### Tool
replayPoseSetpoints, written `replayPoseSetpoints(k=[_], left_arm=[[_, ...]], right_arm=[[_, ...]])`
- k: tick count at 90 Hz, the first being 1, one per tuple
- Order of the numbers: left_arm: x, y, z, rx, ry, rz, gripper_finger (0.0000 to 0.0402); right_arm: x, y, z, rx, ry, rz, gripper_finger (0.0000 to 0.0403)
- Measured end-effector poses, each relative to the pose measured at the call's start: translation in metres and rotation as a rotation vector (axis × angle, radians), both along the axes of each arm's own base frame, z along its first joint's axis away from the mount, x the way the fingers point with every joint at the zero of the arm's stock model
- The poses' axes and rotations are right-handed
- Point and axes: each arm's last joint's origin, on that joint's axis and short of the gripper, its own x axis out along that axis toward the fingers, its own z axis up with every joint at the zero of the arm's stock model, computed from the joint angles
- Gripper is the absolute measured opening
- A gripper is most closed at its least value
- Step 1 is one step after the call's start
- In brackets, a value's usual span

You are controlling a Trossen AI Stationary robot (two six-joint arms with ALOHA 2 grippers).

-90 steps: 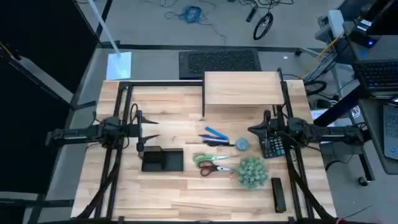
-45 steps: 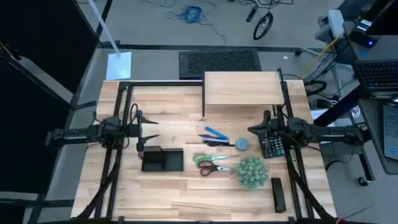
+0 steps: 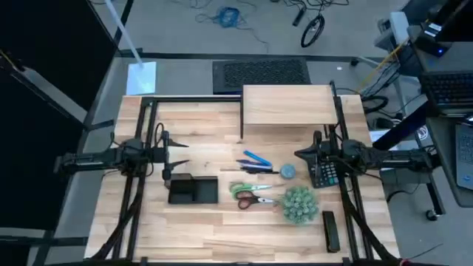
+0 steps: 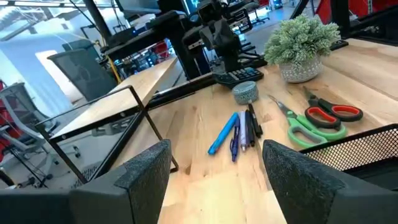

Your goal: Pick and place office supplies into organizer

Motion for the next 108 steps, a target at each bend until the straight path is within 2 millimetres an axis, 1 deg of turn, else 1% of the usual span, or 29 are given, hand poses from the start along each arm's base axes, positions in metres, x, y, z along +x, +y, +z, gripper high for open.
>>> replayPoseSetpoints(k=[108], left_arm=[[0.0001, 0.0003, 0.0015, -0.001, -0.015, 0.009, 0.0242]], right_arm=[[0.0000, 0.0000, 0.0001, 0.000, -0.001, 0.000, 0.0002]])
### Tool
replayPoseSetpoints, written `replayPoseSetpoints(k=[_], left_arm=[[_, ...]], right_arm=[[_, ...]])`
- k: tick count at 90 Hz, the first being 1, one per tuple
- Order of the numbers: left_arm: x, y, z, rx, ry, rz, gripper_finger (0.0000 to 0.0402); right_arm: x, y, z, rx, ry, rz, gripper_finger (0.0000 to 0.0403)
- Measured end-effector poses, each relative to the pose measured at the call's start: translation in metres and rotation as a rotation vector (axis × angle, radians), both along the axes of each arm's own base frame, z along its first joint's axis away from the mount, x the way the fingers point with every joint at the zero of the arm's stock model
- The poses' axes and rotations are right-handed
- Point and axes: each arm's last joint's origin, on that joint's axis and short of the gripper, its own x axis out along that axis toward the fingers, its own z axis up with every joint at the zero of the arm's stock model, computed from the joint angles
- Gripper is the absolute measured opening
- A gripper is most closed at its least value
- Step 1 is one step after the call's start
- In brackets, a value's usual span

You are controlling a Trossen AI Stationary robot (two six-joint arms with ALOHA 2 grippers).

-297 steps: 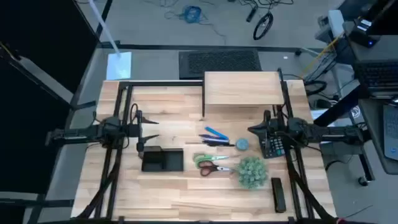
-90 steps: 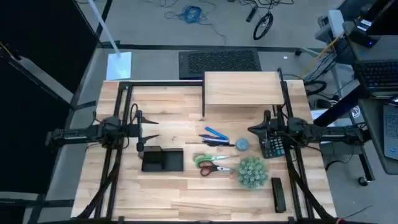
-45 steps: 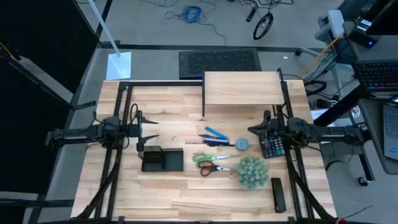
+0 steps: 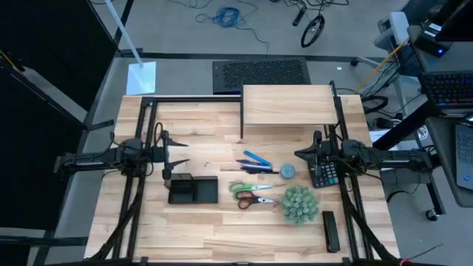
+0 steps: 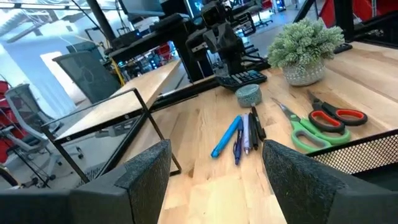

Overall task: Pick and place office supplies into organizer
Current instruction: Put the black desk organizer on the shelf

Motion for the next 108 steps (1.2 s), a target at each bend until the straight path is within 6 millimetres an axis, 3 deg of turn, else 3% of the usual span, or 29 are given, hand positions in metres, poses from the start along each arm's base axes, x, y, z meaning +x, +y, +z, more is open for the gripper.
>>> replayPoseSetpoints(k=[73, 108], left_arm=[[0.0000, -0.0006, -0.0001, -0.010, 0.002, -0.019, 0.0242], [-0.0002, 0.0019, 0.0006, -0.441, -0.046, 0.087, 0.0242]], right_arm=[[0.0000, 0.0000, 0.0000, 0.000, 0.000, 0.000, 0.0002], [0.0000, 0.0000, 0.0000, 0.000, 0.000, 0.000, 0.0002]])
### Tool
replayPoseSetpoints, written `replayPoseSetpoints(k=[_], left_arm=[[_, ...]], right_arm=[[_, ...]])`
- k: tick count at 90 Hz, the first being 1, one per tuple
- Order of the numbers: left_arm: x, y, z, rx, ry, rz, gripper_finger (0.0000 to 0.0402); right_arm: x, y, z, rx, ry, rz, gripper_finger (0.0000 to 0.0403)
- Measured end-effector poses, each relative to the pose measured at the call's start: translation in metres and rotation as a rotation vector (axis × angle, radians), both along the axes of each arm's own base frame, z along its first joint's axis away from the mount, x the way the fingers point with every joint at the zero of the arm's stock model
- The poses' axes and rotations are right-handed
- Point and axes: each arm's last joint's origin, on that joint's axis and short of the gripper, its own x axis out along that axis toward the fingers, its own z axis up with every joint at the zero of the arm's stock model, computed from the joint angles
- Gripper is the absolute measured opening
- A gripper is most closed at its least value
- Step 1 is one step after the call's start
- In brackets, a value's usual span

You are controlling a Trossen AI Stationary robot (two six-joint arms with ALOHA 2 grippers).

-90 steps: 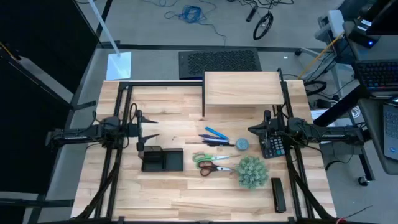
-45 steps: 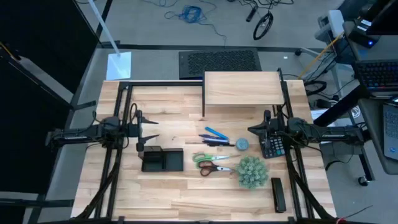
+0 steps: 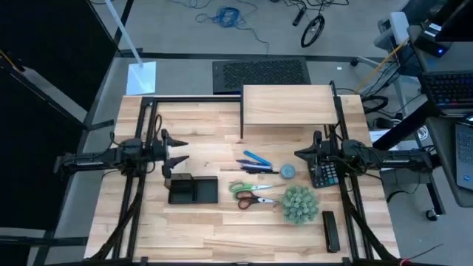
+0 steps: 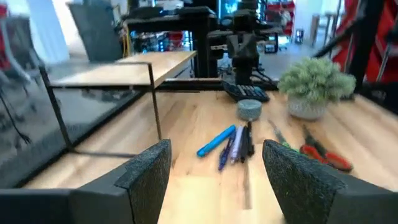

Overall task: Pick and place office supplies into organizer
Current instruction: Put the black desk organizer on the shelf

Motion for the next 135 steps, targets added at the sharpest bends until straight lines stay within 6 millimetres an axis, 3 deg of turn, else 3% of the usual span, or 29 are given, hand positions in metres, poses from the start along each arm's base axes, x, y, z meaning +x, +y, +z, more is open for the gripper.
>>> replayPoseSetpoints(k=[20, 47, 75, 97, 112, 135], left_arm=[[0.000, 0.000, 0.003, -0.081, -0.011, 0.007, 0.0242], [0.007, 0.001, 0.039, -0.101, 0.034, 0.012, 0.0242], [0.039, 0.004, 0.078, -0.121, 0.278, 0.024, 0.0242], [0.075, 0.004, 0.107, -0.139, 0.535, 0.004, 0.0242], [0.107, 0.000, 0.107, -0.090, 0.723, -0.051, 0.0242], [0.145, -0.016, 0.081, -0.059, 1.033, -0.150, 0.0242]], right_arm=[[0.000, 0.000, 0.000, 0.000, 0.000, 0.000, 0.0002], [0.000, 0.000, 0.000, 0.000, 0.000, 0.000, 0.0002], [0.000, 0.000, 0.000, 0.000, 0.000, 0.000, 0.0002], [0.000, 0.000, 0.000, 0.000, 0.000, 0.000, 0.0002], [0.000, 0.000, 0.000, 0.000, 0.000, 0.000, 0.0002], [0.000, 0.000, 0.000, 0.000, 0.000, 0.000, 0.0002]])
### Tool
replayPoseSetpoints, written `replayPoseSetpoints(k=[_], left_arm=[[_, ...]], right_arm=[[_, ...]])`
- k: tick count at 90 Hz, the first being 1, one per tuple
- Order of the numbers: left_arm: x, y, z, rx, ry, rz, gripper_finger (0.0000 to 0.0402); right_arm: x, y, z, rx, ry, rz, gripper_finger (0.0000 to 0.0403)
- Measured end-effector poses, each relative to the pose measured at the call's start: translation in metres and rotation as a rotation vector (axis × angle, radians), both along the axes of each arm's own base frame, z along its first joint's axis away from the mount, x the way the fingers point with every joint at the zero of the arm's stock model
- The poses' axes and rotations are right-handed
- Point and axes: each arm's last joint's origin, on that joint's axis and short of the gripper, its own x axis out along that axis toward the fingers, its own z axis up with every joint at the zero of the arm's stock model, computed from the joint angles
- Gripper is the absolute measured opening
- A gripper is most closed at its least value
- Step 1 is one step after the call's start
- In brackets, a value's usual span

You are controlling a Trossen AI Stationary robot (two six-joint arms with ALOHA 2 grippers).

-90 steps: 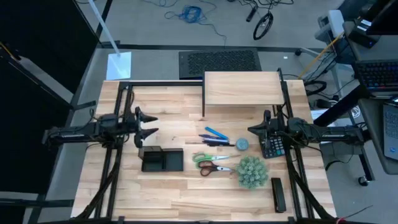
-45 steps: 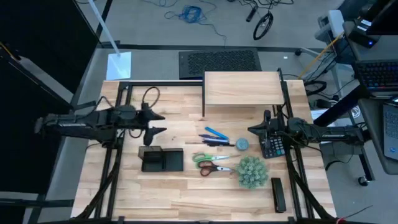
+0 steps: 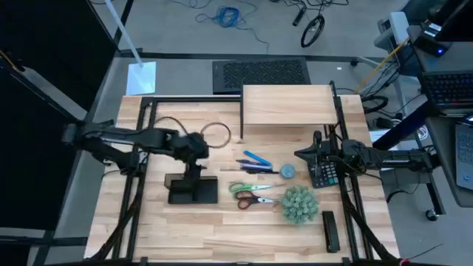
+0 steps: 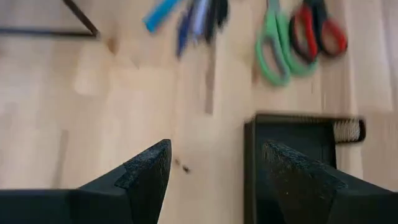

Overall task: Pick and place office supplies into organizer
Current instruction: Put the black desk organizer on the shelf

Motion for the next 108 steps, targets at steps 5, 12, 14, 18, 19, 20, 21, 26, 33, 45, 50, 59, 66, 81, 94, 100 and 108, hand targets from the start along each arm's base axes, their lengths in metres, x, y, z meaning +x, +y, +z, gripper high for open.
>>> replayPoseSetpoints(k=[5, 12, 14, 18, 19, 20, 21, 26, 33, 45, 50, 59, 66, 81, 94, 100, 108], left_arm=[[0.006, -0.004, -0.004, -0.016, 0.043, -0.016, 0.0242], [0.012, -0.009, -0.011, -0.040, 0.093, -0.041, 0.0242], [0.013, -0.010, -0.013, -0.045, 0.102, -0.047, 0.0242], [0.016, -0.011, -0.017, -0.049, 0.118, -0.053, 0.0242], [0.016, -0.011, -0.018, -0.050, 0.123, -0.053, 0.0242], [0.017, -0.011, -0.019, -0.050, 0.128, -0.053, 0.0242], [0.017, -0.011, -0.021, -0.050, 0.133, -0.053, 0.0242], [0.020, -0.011, -0.027, -0.049, 0.161, -0.051, 0.0242], [0.025, -0.011, -0.038, -0.049, 0.201, -0.046, 0.0242], [0.032, -0.012, -0.057, -0.065, 0.278, -0.052, 0.0242], [0.035, -0.013, -0.066, -0.094, 0.314, -0.060, 0.0242], [0.038, -0.014, -0.081, -0.121, 0.373, -0.066, 0.0242], [0.041, -0.014, -0.091, -0.121, 0.407, -0.063, 0.0241], [0.044, -0.013, -0.102, -0.095, 0.444, -0.028, 0.0232], [0.044, -0.012, -0.104, -0.069, 0.447, -0.019, 0.0170], [0.044, -0.012, -0.104, -0.050, 0.447, -0.014, 0.0123], [0.044, -0.012, -0.104, -0.042, 0.448, -0.012, 0.0050]], right_arm=[[0.000, 0.000, 0.000, 0.000, 0.000, 0.000, 0.0002], [0.000, 0.000, 0.000, 0.000, 0.000, 0.000, 0.0002], [0.000, 0.000, 0.000, 0.000, 0.000, 0.000, 0.0002], [0.000, 0.000, 0.000, 0.000, 0.000, 0.000, 0.0002], [0.000, 0.000, 0.000, 0.000, 0.000, 0.000, 0.0002], [0.000, 0.000, 0.000, 0.000, 0.000, 0.000, 0.0002], [0.000, 0.000, 0.000, 0.000, 0.000, 0.000, 0.0002], [0.000, 0.000, 0.000, 0.000, 0.000, 0.000, 0.0002], [0.000, 0.000, 0.000, 0.000, 0.000, 0.000, 0.0002], [0.000, 0.000, 0.000, 0.000, 0.000, 0.000, 0.0002], [0.000, 0.000, 0.000, 0.000, 0.000, 0.000, 0.0002], [0.000, 0.000, 0.000, 0.000, 0.000, 0.000, 0.0002], [0.000, 0.000, 0.000, 0.000, 0.000, 0.000, 0.0002], [0.000, 0.000, 0.000, 0.000, 0.000, 0.000, 0.0002], [0.000, 0.000, 0.000, 0.000, 0.000, 0.000, 0.0002], [0.000, 0.000, 0.000, 0.000, 0.000, 0.000, 0.0002], [0.000, 0.000, 0.000, 0.000, 0.000, 0.000, 0.0002]])
